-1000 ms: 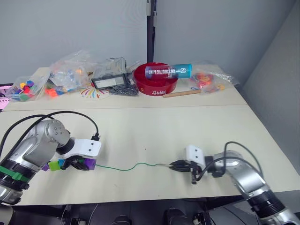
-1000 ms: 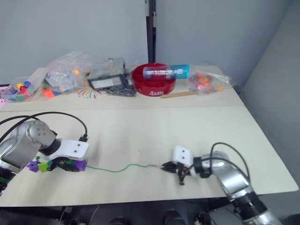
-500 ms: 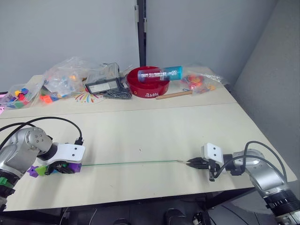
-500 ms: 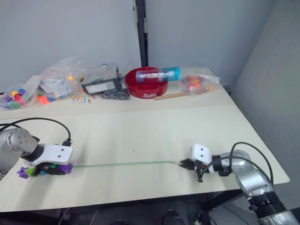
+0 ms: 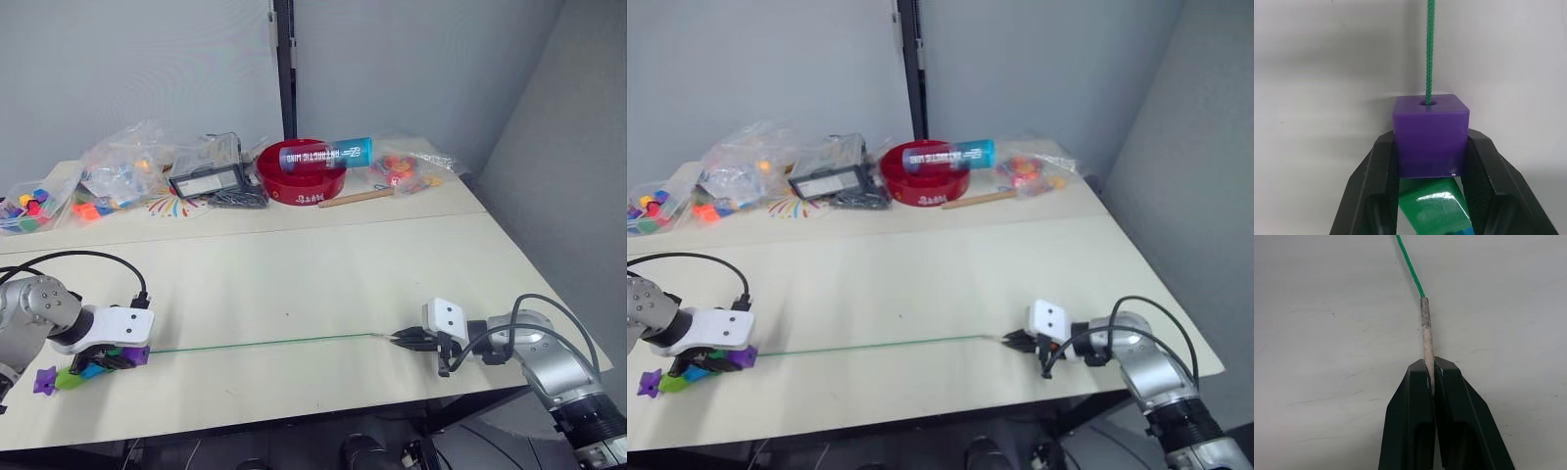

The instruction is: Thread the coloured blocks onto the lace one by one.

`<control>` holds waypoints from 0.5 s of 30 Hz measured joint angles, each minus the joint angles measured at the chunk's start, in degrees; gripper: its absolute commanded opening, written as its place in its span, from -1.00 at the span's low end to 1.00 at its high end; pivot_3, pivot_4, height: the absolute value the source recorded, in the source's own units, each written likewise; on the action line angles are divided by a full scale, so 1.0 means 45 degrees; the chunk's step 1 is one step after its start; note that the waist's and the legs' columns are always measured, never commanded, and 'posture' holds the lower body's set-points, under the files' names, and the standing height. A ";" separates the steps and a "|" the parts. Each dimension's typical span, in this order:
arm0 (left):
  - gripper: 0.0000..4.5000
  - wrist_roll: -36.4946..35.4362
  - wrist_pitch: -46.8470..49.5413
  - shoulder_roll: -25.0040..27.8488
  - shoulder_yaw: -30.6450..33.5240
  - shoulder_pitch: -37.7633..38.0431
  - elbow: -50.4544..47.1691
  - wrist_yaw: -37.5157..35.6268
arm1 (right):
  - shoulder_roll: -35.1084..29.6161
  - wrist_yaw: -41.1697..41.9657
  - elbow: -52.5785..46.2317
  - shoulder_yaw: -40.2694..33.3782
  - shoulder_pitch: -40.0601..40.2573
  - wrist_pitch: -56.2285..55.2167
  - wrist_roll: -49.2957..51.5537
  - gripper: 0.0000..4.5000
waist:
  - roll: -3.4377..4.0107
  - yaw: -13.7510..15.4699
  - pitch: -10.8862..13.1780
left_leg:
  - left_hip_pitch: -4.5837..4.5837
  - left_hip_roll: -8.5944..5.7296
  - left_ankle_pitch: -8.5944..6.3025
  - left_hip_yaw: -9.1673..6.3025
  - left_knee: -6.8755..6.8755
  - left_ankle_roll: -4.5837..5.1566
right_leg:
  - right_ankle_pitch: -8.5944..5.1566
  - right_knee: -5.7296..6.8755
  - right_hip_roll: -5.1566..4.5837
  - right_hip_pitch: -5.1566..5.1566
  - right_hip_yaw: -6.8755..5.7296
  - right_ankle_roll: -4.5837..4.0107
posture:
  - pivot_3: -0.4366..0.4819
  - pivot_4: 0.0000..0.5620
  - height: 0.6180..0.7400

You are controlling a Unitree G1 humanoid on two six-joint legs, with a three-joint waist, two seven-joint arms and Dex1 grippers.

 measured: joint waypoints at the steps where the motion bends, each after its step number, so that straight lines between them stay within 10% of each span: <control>1: -0.47 0.0000 -0.0170 0.0000 0.0006 -0.0012 0.0101 0.0034 | 0.0000 -0.0007 -0.0010 -0.0020 0.0022 0.0001 0.0000 -1.00 | 0.0002 0.0003 -0.0001 | 0.0000 0.0000 0.0000 0.0000 0.0000 0.0000 | 0.0000 0.0000 0.0000 0.0000 0.0001 0.0000 | -0.05 -0.47 1.00; 15: -0.47 0.0013 -0.0922 -0.0396 0.0159 -0.0245 -0.0411 -0.0108 | -0.0233 0.0023 -0.0843 -0.0509 0.0561 0.0959 0.0127 -1.00 | 0.0025 0.0242 -0.0013 | -0.0035 -0.0017 -0.0002 0.0030 0.0000 0.0001 | -0.0018 -0.0039 -0.0033 -0.0004 0.0007 0.0032 | -0.05 -0.47 1.00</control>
